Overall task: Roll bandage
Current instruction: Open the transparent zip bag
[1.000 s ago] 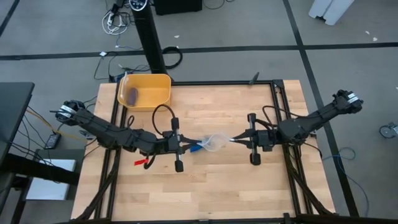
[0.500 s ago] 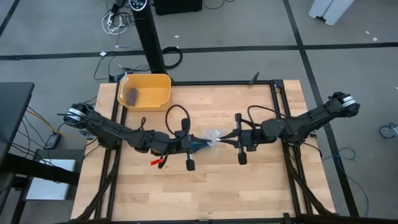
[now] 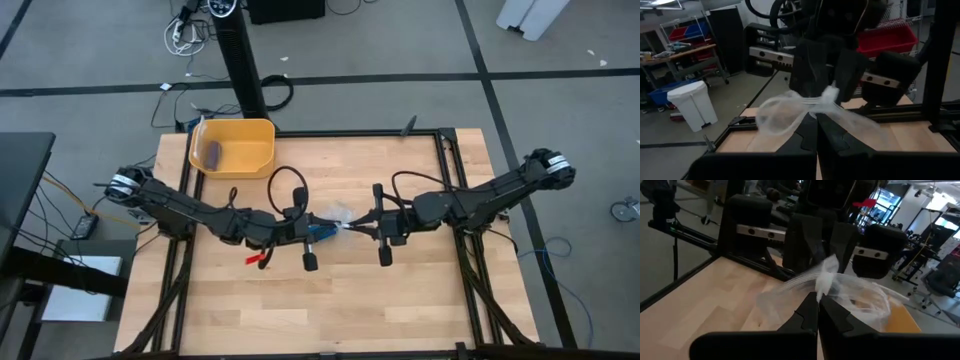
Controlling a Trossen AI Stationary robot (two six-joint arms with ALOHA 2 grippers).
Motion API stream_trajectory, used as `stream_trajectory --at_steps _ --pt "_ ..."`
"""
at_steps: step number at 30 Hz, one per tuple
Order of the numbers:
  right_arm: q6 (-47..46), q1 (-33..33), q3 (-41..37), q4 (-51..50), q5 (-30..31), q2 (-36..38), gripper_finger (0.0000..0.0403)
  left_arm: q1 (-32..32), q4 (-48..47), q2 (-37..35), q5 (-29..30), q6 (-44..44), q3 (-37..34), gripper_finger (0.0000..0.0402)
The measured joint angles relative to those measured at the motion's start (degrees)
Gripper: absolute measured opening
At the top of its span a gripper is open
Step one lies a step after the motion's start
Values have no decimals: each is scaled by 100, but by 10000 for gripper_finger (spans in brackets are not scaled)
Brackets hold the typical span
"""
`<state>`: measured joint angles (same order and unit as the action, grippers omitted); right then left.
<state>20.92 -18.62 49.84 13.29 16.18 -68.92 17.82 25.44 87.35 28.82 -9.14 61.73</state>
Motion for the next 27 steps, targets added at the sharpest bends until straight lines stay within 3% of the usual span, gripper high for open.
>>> stream_trajectory --at_steps 10,16,22,27 --pt "8 76 0 -54 -81 -98 0 -49 -74 57 -5 -13 2 0" --pt "-335 -135 0 -878 779 239 4 35 -270 57 443 -162 2 0" --pt "-1315 -400 0 -2317 1820 700 35 88 -451 54 996 -263 2 0" --pt "-1902 -490 0 -3067 2011 946 69 90 -714 54 1350 -286 2 0"
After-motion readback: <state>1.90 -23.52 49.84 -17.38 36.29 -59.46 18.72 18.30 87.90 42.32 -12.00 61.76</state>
